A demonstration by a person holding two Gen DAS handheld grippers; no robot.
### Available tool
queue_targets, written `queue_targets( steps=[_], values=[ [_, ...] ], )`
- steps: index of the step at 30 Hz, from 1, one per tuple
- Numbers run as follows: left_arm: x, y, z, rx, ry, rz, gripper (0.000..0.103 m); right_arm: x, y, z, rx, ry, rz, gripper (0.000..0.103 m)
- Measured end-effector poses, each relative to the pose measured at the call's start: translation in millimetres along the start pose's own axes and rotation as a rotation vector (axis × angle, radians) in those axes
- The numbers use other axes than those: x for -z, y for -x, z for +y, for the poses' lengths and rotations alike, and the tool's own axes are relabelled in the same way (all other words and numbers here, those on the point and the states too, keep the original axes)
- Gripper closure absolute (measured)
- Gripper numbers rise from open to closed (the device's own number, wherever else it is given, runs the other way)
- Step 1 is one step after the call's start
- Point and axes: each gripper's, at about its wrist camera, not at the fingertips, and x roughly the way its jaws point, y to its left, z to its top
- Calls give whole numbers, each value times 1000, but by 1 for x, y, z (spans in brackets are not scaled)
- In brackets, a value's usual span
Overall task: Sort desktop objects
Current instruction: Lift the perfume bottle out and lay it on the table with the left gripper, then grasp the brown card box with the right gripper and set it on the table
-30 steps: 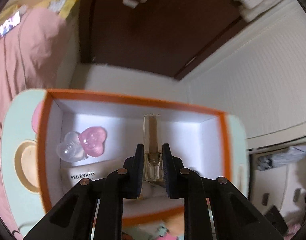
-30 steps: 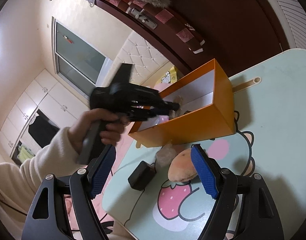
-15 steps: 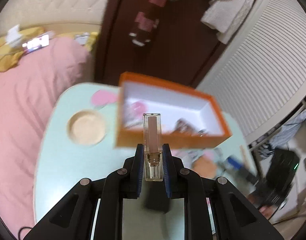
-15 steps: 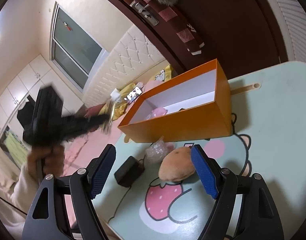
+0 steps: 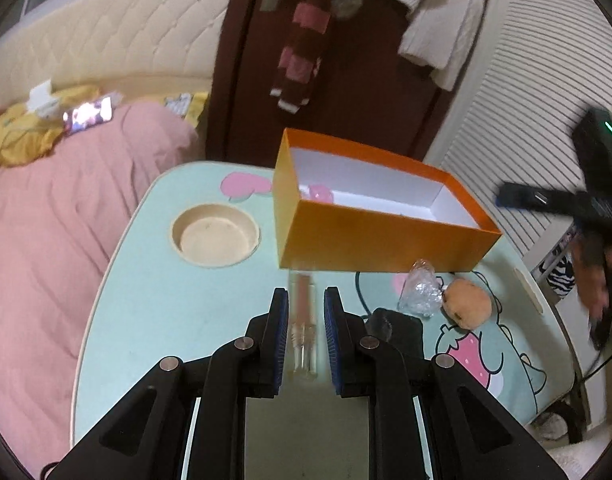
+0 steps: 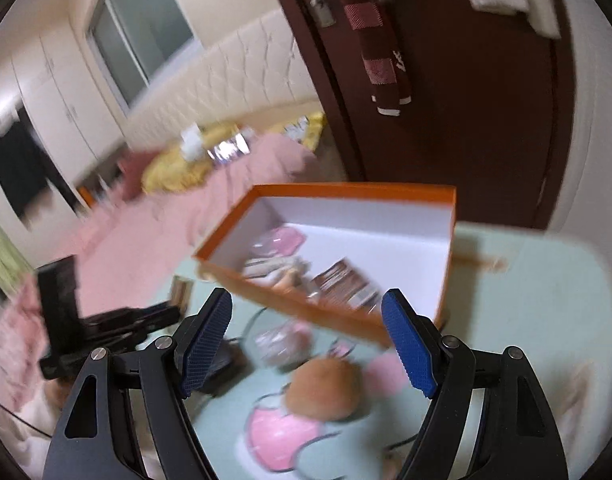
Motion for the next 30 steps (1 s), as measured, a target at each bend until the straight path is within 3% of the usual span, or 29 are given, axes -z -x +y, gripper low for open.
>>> queue_targets(
  steps=[3, 5, 7, 10, 19, 21, 22, 25, 30],
  values=[
    [2, 4, 3, 3, -19, -39, 80, -31, -22, 1, 53, 92, 143, 30],
    [4, 6, 9, 18, 3, -62, 65, -46, -41, 3, 72, 157, 243, 35],
    [7, 8, 17, 34, 32, -96, 46, -53, -67, 5, 87, 216, 370, 50],
    [14, 9, 28, 90, 94, -118, 43, -56, -105, 5, 85, 294, 545, 50],
    [21, 0, 32, 149, 112, -89, 41, -53, -167, 5, 25, 362, 831, 50],
    [21, -1, 32, 152, 117, -85, 41, -52, -175, 1, 24, 344, 863, 53],
    [22, -2, 33, 154, 122, -84, 41, -53, -175, 0, 27, 346, 861, 60],
    [23, -4, 36, 159, 140, -77, 41, -52, -174, -2, 44, 355, 846, 60],
    [25, -7, 39, 157, 156, -63, 38, -58, -155, -9, 75, 324, 737, 61]
  ],
)
